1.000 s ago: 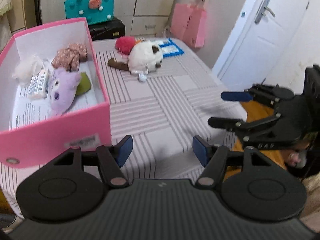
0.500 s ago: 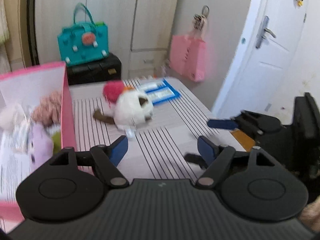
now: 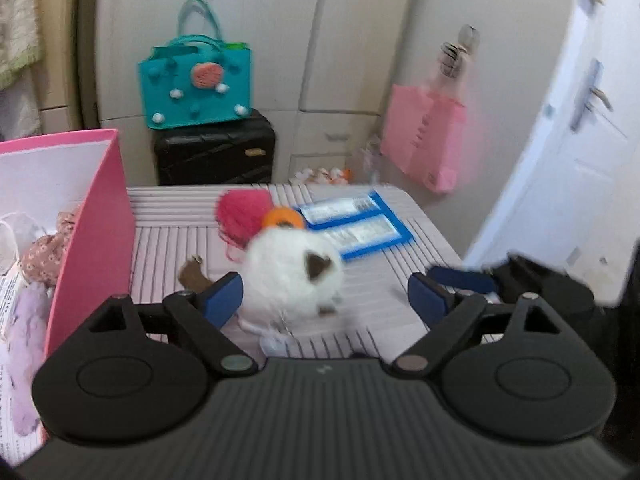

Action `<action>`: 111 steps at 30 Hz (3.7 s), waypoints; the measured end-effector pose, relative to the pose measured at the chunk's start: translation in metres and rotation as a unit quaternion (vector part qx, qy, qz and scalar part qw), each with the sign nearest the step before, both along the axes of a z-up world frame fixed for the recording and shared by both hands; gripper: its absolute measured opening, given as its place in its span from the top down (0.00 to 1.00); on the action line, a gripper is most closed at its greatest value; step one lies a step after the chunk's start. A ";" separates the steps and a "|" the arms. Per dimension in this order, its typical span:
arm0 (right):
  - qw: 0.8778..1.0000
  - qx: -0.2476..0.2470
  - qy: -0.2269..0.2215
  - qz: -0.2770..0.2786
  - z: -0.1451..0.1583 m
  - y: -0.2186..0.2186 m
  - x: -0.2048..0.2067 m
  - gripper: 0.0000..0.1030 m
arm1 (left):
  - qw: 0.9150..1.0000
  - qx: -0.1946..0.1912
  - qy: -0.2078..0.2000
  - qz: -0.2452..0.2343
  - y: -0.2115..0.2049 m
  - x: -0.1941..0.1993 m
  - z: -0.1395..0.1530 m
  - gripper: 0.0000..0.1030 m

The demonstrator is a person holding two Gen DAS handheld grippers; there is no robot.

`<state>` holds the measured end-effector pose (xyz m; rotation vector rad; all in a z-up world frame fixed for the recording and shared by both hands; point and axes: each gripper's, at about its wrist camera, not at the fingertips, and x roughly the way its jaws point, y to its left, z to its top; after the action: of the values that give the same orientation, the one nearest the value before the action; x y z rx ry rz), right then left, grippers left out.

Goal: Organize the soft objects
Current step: 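Close the left tool on the cat plush while the right tool grips it too, then lift the cat plush with both tools and turn toward the box, then carry the white cat plush with both tools over the pink box and lower it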

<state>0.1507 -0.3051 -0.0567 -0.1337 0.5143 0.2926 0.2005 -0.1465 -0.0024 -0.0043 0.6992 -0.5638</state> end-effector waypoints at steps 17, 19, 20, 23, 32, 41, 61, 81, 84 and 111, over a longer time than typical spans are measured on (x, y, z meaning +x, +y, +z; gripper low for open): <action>0.994 0.076 0.081 0.014 -0.023 0.012 0.069 0.16 | 0.996 -0.007 0.038 0.083 -0.014 0.046 -0.029 0.19; 0.992 0.090 0.085 0.007 -0.026 0.010 0.072 0.18 | 0.994 -0.026 0.070 0.085 -0.009 0.053 -0.034 0.21; 0.992 0.092 0.085 0.003 -0.027 0.010 0.074 0.19 | 0.992 -0.041 0.078 0.086 -0.006 0.055 -0.035 0.24; 0.991 0.105 0.088 0.006 -0.029 0.010 0.073 0.27 | 0.992 -0.039 0.071 0.092 -0.004 0.055 -0.039 0.30; 0.994 0.083 0.072 0.001 -0.023 0.018 0.064 0.44 | 0.992 -0.047 0.070 0.091 -0.004 0.055 -0.041 0.39; 0.993 0.089 0.080 -0.013 -0.015 0.019 0.049 0.46 | 0.994 -0.049 0.065 0.078 -0.002 0.043 -0.037 0.41; 0.980 0.129 0.147 -0.031 0.005 0.025 0.011 0.46 | 0.996 -0.035 0.078 0.036 0.014 0.002 -0.023 0.43; 0.979 0.096 0.180 -0.009 0.024 0.040 -0.031 0.46 | 0.995 -0.029 0.093 -0.009 0.029 -0.039 -0.010 0.43; 0.978 0.087 0.187 -0.003 0.028 0.045 -0.038 0.46 | 0.995 -0.023 0.094 -0.016 0.032 -0.046 -0.007 0.43; 0.973 0.061 0.181 0.125 0.078 0.128 -0.103 0.46 | 0.990 -0.023 0.130 -0.048 0.142 -0.118 0.030 0.43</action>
<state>0.0475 -0.1775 0.0215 -0.0234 0.8418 0.6011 0.0822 -0.0050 0.0277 -0.0882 0.9435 -0.6786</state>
